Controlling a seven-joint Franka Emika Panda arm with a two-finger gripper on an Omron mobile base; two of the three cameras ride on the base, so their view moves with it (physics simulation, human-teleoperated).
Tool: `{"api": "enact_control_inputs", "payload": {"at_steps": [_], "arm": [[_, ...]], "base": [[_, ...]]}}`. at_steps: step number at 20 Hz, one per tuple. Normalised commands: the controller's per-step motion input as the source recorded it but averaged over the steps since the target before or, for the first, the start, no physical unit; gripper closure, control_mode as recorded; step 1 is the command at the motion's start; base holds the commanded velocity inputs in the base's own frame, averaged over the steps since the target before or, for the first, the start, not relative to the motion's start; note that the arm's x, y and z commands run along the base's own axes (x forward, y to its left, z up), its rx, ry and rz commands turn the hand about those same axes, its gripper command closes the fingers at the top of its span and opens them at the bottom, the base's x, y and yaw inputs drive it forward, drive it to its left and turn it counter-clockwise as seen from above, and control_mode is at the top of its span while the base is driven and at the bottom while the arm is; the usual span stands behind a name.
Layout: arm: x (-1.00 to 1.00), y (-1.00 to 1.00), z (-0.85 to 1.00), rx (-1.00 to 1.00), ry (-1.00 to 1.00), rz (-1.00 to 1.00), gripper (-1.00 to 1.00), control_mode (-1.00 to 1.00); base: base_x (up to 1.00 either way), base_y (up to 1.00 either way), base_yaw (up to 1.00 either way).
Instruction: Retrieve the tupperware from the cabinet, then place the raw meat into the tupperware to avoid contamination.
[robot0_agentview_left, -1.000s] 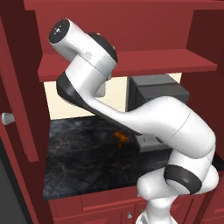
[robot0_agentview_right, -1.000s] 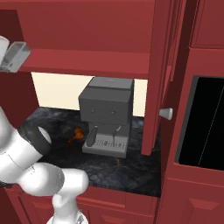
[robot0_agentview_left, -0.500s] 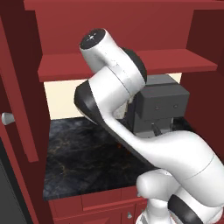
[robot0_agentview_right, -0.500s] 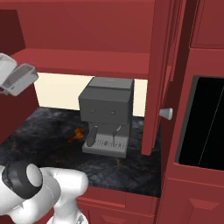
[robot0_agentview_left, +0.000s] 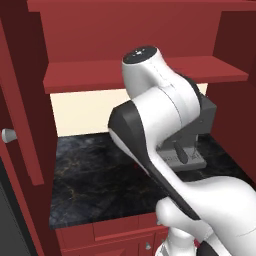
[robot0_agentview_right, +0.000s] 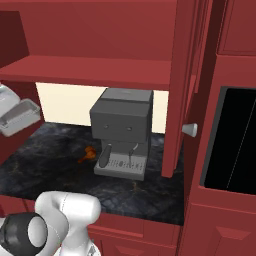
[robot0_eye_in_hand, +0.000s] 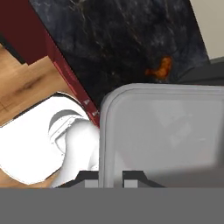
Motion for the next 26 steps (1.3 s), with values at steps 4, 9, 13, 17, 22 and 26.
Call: {"api": "enact_control_inputs", "payload": {"at_steps": [4,9,13,17,22,26], "arm": [[0.06,-0.06,-0.5,0.18,0.08,0.07,1.0,-1.0],[0.12,0.06,-0.57,0.03,0.02,0.13,1.0,-1.0],[0.17,0.07,-0.57,0.0,0.04,0.12,1.0,-1.0],[0.43,0.0,-0.49,0.0,0.09,0.11,1.0,-1.0],[0.55,0.16,-0.33,-0.01,0.13,0.04,1.0,-1.0],[0.56,0.31,-0.41,-0.1,0.06,0.0,1.0,-1.0]], "base": [[0.0,0.0,0.0],[0.0,0.0,0.0],[0.0,0.0,0.0],[0.0,0.0,0.0],[0.0,0.0,0.0],[0.0,0.0,0.0]]}}
